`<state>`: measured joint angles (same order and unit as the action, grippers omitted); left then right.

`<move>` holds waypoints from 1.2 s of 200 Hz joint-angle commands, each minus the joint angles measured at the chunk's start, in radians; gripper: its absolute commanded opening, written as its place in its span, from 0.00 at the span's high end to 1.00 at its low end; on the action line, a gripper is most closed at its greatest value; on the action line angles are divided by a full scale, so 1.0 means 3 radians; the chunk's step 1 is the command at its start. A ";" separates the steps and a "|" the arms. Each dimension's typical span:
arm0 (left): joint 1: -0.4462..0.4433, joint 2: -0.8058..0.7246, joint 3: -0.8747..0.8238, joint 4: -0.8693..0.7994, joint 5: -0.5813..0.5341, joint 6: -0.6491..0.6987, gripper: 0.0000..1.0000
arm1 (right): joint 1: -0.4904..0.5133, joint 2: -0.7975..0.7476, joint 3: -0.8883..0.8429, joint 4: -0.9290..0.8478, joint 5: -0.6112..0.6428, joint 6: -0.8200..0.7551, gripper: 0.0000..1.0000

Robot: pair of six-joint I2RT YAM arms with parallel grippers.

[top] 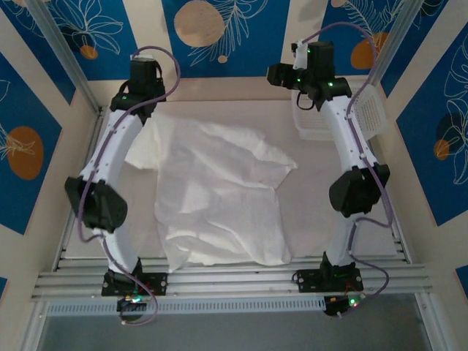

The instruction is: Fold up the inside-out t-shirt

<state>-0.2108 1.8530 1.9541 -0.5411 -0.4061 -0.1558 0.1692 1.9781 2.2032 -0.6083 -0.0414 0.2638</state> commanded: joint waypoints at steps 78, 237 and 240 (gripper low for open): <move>-0.0379 -0.1983 -0.1892 0.0162 0.1689 -0.0900 0.63 | -0.0011 -0.1618 -0.1481 -0.1025 -0.0484 -0.0173 0.32; -0.0533 -0.0938 -0.3692 0.0738 0.0689 -0.1591 1.00 | 0.1076 -0.0971 -0.4454 0.1687 0.0172 0.1762 1.00; -0.0509 -0.0879 -0.3671 0.0780 0.0713 -0.1588 1.00 | 0.1066 -0.0927 -0.4436 0.1699 0.0179 0.1769 1.00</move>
<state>-0.4122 1.4994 0.7944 -0.4194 -0.1524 -0.6231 0.5083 1.6218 0.8272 -0.1764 -0.0208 0.7475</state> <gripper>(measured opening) 0.051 0.056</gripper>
